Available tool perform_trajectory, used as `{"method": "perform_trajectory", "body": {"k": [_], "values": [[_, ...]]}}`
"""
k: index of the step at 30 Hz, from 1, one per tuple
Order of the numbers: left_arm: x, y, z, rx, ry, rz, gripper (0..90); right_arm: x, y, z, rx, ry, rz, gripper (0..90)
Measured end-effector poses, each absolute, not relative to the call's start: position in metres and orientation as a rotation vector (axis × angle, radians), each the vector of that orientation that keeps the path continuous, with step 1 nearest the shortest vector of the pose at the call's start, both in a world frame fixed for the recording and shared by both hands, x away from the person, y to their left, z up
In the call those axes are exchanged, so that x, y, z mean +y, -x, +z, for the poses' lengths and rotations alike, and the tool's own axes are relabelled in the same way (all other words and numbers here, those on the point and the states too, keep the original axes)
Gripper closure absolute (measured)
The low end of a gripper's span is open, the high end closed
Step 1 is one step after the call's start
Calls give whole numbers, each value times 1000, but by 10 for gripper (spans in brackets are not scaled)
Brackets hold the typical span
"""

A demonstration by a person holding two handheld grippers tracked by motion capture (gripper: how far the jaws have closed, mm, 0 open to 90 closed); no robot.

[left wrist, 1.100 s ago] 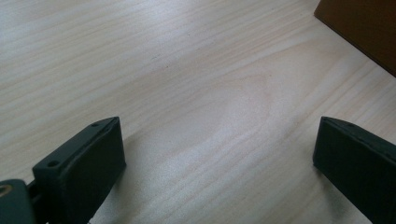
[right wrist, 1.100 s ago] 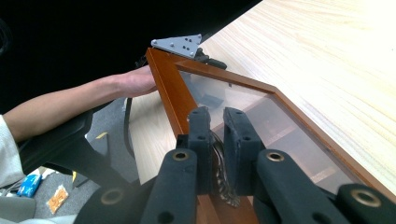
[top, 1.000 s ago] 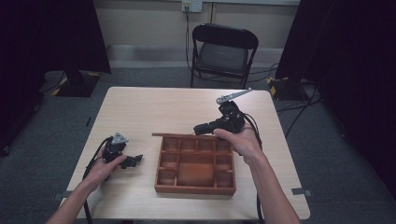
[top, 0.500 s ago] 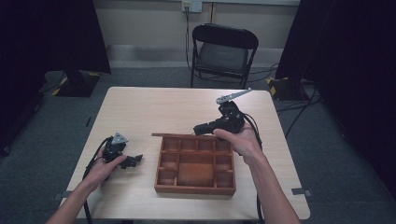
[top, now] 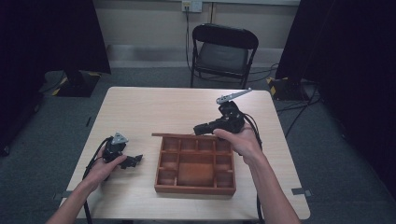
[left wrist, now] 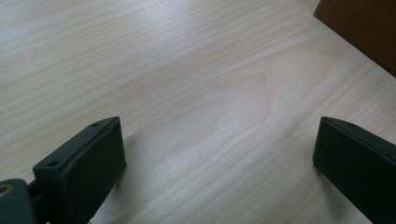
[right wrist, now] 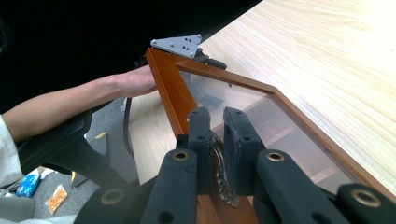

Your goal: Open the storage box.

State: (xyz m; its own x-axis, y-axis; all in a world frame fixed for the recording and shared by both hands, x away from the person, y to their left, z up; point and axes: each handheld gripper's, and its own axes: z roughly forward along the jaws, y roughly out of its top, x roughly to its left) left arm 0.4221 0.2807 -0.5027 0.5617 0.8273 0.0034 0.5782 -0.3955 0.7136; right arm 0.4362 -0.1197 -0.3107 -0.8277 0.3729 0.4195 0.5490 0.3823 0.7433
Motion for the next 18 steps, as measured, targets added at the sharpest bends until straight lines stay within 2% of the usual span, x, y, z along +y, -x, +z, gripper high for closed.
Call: {"method": "perform_trajectory", "body": {"k": [18], "values": [[281,-422,-503,1121,-2120,473,15,-120,-436,-311,-2454,826,-1430,822]]}}
